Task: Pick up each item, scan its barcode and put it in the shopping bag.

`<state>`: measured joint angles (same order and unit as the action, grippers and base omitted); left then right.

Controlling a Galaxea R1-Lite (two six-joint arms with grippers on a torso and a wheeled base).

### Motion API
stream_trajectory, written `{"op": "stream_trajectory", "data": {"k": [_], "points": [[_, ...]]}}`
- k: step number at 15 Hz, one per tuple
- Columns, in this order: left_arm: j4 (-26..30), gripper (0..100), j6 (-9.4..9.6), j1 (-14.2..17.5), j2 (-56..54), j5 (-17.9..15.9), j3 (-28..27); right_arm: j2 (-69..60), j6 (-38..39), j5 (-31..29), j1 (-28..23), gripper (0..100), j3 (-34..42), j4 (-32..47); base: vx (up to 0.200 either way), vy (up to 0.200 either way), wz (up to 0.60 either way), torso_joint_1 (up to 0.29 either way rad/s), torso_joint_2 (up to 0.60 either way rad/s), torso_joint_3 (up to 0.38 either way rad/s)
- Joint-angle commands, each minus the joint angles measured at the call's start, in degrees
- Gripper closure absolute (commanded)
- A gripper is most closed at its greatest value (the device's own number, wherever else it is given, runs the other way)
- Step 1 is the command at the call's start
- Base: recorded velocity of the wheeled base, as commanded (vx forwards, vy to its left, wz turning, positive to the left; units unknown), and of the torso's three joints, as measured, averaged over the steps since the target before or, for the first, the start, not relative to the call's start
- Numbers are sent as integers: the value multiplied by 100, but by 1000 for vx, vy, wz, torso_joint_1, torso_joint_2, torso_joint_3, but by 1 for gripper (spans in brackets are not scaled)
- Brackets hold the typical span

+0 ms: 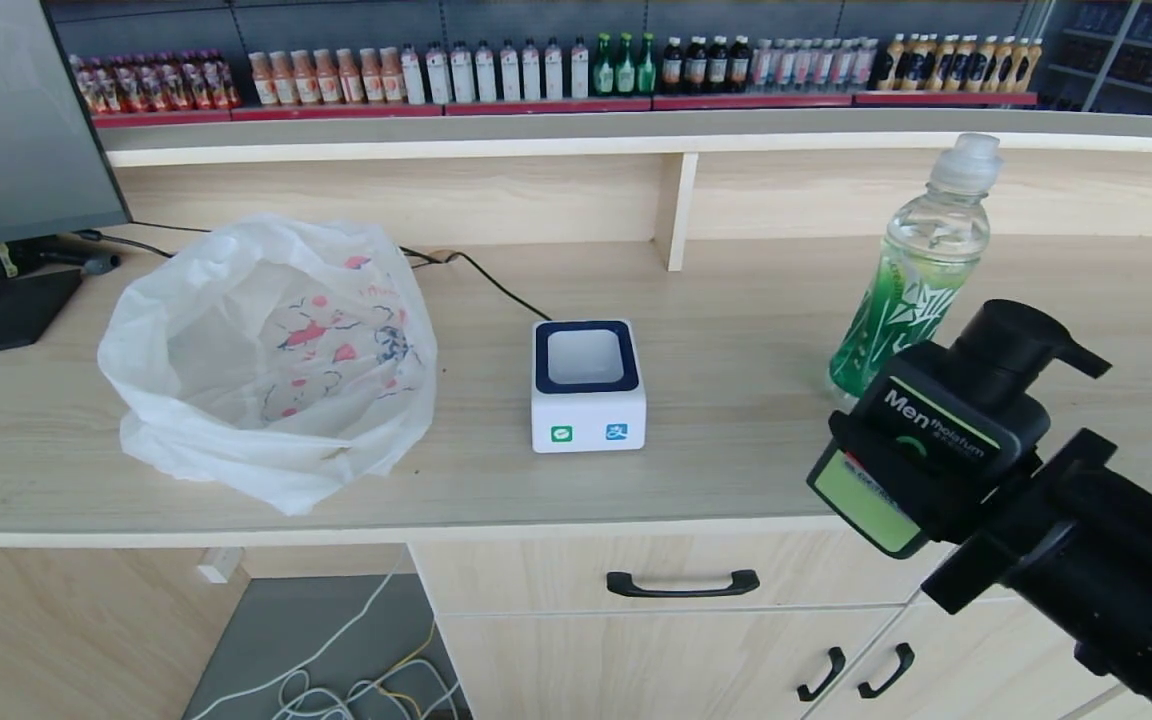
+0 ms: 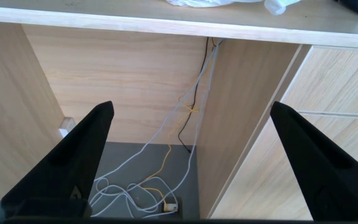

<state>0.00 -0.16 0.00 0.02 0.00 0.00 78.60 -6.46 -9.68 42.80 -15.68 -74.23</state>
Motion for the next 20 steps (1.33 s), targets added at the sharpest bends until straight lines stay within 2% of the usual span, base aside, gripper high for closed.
{"op": "stream_trajectory", "data": {"k": [1,3,4,7,8,10,11,15,16,18,20], "points": [[0,0,-2,-9,-2,0,0,-179,-250,230,114,100,188,-4,0,0,0,0,0,0],[0,0,-2,0,-2,0,0,-284,-716,335,738,100,109,-4,0,0,0,0,0,0],[0,0,-2,0,-2,0,0,-284,-787,335,844,100,91,-4,0,0,0,0,0,0],[0,0,-2,-9,-2,0,0,-328,-1718,353,1723,100,30,-4,0,0,0,0,0,0],[0,0,-2,0,-2,0,0,-355,-1991,353,1837,100,21,-4,0,0,0,0,0,0],[0,0,-2,0,-2,0,0,-319,-2940,546,1863,100,30,-21,0,0,0,0,0,0],[0,0,-2,-9,-2,0,0,-223,-3476,924,1863,100,12,-21,0,0,0,0,0,0],[0,0,-2,-9,-2,0,0,-284,-4733,1188,1881,100,12,-48,0,0,0,0,0,0],[0,0,-2,-9,-2,0,0,-223,-4777,1214,1890,100,-14,-39,0,0,0,0,0,0],[0,0,-2,0,-2,0,0,-12,-5269,1249,2206,100,-58,-39,0,0,0,0,0,0],[0,0,-2,0,-2,0,0,181,-5928,1214,2241,100,-137,-74,0,0,0,0,0,0]]}}
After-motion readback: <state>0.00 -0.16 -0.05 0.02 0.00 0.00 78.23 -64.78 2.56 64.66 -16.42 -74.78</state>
